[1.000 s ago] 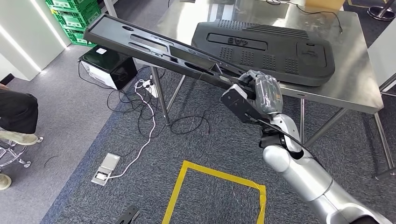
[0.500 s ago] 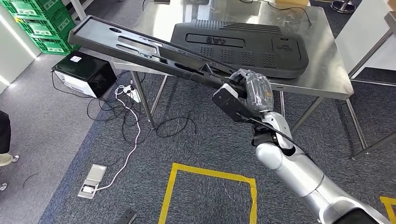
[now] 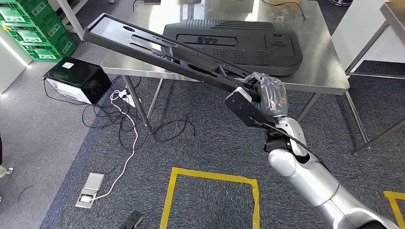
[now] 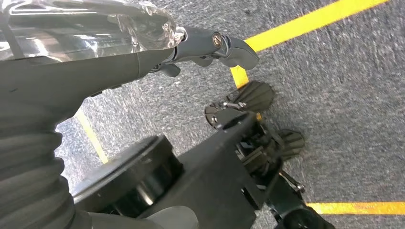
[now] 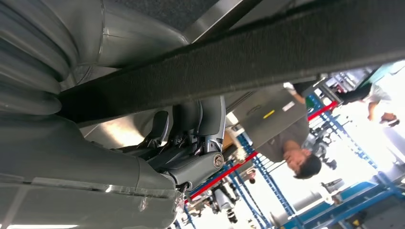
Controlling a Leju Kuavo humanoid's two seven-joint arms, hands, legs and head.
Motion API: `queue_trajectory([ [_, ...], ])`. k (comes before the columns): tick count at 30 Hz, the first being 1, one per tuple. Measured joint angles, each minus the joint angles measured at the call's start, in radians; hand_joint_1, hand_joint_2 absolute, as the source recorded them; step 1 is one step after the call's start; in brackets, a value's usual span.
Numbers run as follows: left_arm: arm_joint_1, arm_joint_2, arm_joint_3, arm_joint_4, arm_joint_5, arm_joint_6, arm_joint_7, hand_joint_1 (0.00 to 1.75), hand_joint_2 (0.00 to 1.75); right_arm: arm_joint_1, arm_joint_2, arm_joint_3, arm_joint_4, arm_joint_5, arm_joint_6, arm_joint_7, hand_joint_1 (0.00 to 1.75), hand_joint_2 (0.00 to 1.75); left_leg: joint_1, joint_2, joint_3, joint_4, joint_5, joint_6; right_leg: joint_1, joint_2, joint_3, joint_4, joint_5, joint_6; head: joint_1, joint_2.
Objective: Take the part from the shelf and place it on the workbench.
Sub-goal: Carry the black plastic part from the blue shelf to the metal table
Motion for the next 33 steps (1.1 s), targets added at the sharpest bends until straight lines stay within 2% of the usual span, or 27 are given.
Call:
queue_trajectory([
  [2,-0.002,0.0,0.0,0.0,-0.002,0.0,0.0,0.0,1.75,-0.003,0.001,0.0,-0.001,0.001,0.001,0.0,1.75,1.75,0.003,-0.02,-0.037,0.089,-0.05,-0.007,-0.002,0.008,0.004,-0.004,0.0,-0.012,-0.011,0.0],
  [4,-0.001,0.0,0.0,0.0,-0.003,0.0,0.0,0.0,1.75,-0.003,0.003,0.0,-0.001,0.001,0.002,0.001,1.75,1.75,0.003,-0.033,-0.107,0.225,-0.107,-0.008,0.002,0.017,0.006,-0.004,-0.004,-0.019,-0.024,0.0],
  [5,0.0,0.0,0.0,0.0,-0.003,0.0,0.0,0.0,1.75,-0.003,0.004,0.0,-0.001,0.001,0.002,0.001,1.75,1.75,0.002,-0.036,-0.133,0.269,-0.116,-0.007,0.004,0.023,0.007,-0.004,-0.005,-0.02,-0.028,0.0],
  [6,0.001,0.0,0.0,0.0,-0.003,0.0,0.0,0.0,1.75,-0.003,0.004,0.0,-0.001,0.001,0.003,0.002,1.75,1.75,0.002,-0.037,-0.144,0.28,-0.107,-0.005,0.005,0.028,0.009,-0.004,-0.006,-0.021,-0.03,0.0],
  [7,0.001,0.0,0.0,0.0,-0.004,0.0,0.0,0.0,1.75,-0.003,0.004,0.0,-0.001,0.002,0.003,0.002,1.75,1.75,0.001,-0.038,-0.135,0.251,-0.079,0.0,0.007,0.033,0.012,-0.004,-0.008,-0.02,-0.033,0.0],
  [9,0.0,0.0,0.0,0.0,-0.004,0.0,0.0,0.0,1.75,-0.003,0.005,0.0,-0.001,0.003,0.003,0.002,1.75,1.75,-0.004,-0.045,-0.078,0.114,-0.003,0.012,0.008,0.041,0.021,-0.004,-0.013,-0.016,-0.039,0.0],
  [10,-0.001,0.0,0.0,0.0,-0.004,0.0,0.0,0.0,1.75,-0.003,0.005,0.0,-0.001,0.003,0.003,0.002,1.75,1.75,-0.006,-0.048,-0.052,0.05,0.022,0.018,0.009,0.044,0.023,-0.003,-0.016,-0.013,-0.042,0.0],
  [11,-0.002,0.0,0.0,0.0,-0.004,0.0,0.0,0.0,1.75,-0.003,0.005,0.0,-0.001,0.003,0.003,0.002,1.75,1.75,-0.009,-0.051,-0.035,0.007,0.033,0.023,0.009,0.047,0.025,-0.004,-0.018,-0.009,-0.043,0.0],
  [14,-0.003,0.0,0.0,0.0,-0.004,0.0,0.0,0.0,1.75,-0.003,0.005,0.0,-0.001,0.003,0.003,0.003,1.75,1.75,-0.01,-0.05,-0.022,-0.026,0.031,0.036,0.007,0.047,0.026,0.002,-0.016,0.006,-0.042,0.0],
  [16,-0.004,0.0,0.0,0.0,-0.005,0.0,0.0,0.0,1.75,-0.004,0.005,0.0,-0.001,0.004,0.003,0.003,1.75,1.75,-0.007,-0.049,-0.006,-0.037,0.032,0.045,0.007,0.035,0.014,0.038,-0.034,0.014,-0.034,0.0],
  [17,-0.005,0.0,0.0,0.0,-0.005,0.0,0.0,0.0,1.75,-0.005,0.005,0.0,-0.001,0.005,0.004,0.003,1.75,1.75,-0.006,-0.049,0.001,-0.04,0.032,0.049,0.006,0.029,-0.007,0.081,-0.056,0.018,-0.03,0.0],
  [19,-0.005,0.0,0.0,0.0,-0.006,0.0,0.0,0.0,1.75,-0.004,0.005,0.0,-0.001,0.008,0.006,0.004,1.75,1.75,-0.007,-0.048,0.007,-0.041,0.028,0.053,0.002,0.024,-0.076,0.203,-0.104,0.026,-0.02,0.0],
  [20,-0.005,0.0,0.0,0.0,-0.006,0.0,0.0,0.0,1.75,-0.002,0.005,0.0,-0.001,0.01,0.006,0.005,1.75,1.75,-0.007,-0.048,0.01,-0.041,0.024,0.053,0.0,0.024,-0.108,0.25,-0.116,0.028,-0.016,0.0],
  [21,-0.004,0.0,0.0,0.0,-0.008,0.0,0.0,0.0,1.75,-0.001,0.005,0.0,-0.001,0.011,0.006,0.007,1.75,1.75,-0.006,-0.048,0.014,-0.04,0.019,0.052,-0.002,0.023,-0.127,0.266,-0.11,0.03,-0.011,0.0],
  [22,-0.004,0.0,0.0,0.0,-0.01,0.0,0.0,0.0,1.75,-0.001,0.005,0.0,-0.001,0.012,0.006,0.008,1.75,1.75,-0.006,-0.048,0.019,-0.039,0.013,0.05,-0.004,0.021,-0.126,0.244,-0.085,0.031,-0.006,0.0],
  [24,-0.004,0.0,0.0,0.0,-0.013,-0.001,0.0,0.0,1.75,0.0,0.005,0.0,-0.001,0.013,0.006,0.009,1.75,1.75,-0.005,-0.047,0.035,-0.037,-0.003,0.043,-0.007,0.013,-0.081,0.119,-0.003,0.032,0.002,0.0],
  [25,-0.005,0.0,0.0,0.0,-0.014,-0.001,0.0,0.0,1.75,-0.001,0.005,0.0,-0.001,0.014,0.006,0.009,1.75,1.75,-0.005,-0.046,0.042,-0.035,-0.01,0.039,-0.005,0.008,-0.058,0.057,0.019,0.031,0.004,0.0],
  [26,-0.007,0.0,0.0,0.0,-0.015,-0.001,0.001,0.0,1.75,-0.001,0.005,0.0,-0.001,0.014,0.006,0.009,1.75,1.75,-0.006,-0.045,0.045,-0.035,-0.016,0.033,-0.002,0.005,-0.043,0.018,0.03,0.027,0.005,0.0],
  [28,-0.009,0.0,0.0,0.0,-0.016,-0.002,0.002,0.0,1.75,-0.001,0.005,-0.001,-0.001,0.014,0.005,0.008,1.75,1.75,-0.007,-0.042,0.05,-0.03,-0.023,0.021,0.005,0.005,-0.035,-0.005,0.019,0.012,0.003,0.0],
  [30,-0.01,0.0,0.0,0.0,-0.017,-0.002,0.004,0.0,1.75,-0.002,0.004,-0.003,-0.001,0.015,0.005,0.006,1.75,1.75,-0.005,-0.04,0.053,-0.013,-0.03,0.01,0.004,0.011,-0.021,-0.007,0.015,-0.004,-0.001,0.0],
  [31,-0.011,-0.001,0.0,0.0,-0.018,-0.002,0.004,0.0,1.75,-0.003,0.003,-0.005,-0.001,0.015,0.005,0.005,1.75,1.75,-0.004,-0.04,0.041,0.017,-0.035,0.006,0.004,0.013,-0.011,-0.009,0.01,-0.012,-0.004,0.0],
  [32,-0.013,-0.001,0.0,0.0,-0.018,-0.002,0.005,0.0,1.75,-0.003,0.003,-0.006,-0.001,0.016,0.005,0.004,1.75,1.75,-0.002,-0.04,0.016,0.067,-0.045,0.001,0.003,0.015,0.0,-0.01,0.005,-0.018,-0.009,0.0],
  [33,-0.014,-0.001,0.0,0.0,-0.019,-0.002,0.006,0.0,1.75,-0.003,0.003,-0.007,-0.001,0.016,0.006,0.002,1.75,1.75,-0.001,-0.04,-0.022,0.132,-0.06,-0.002,0.004,0.016,0.009,-0.011,-0.003,-0.023,-0.014,0.0],
])
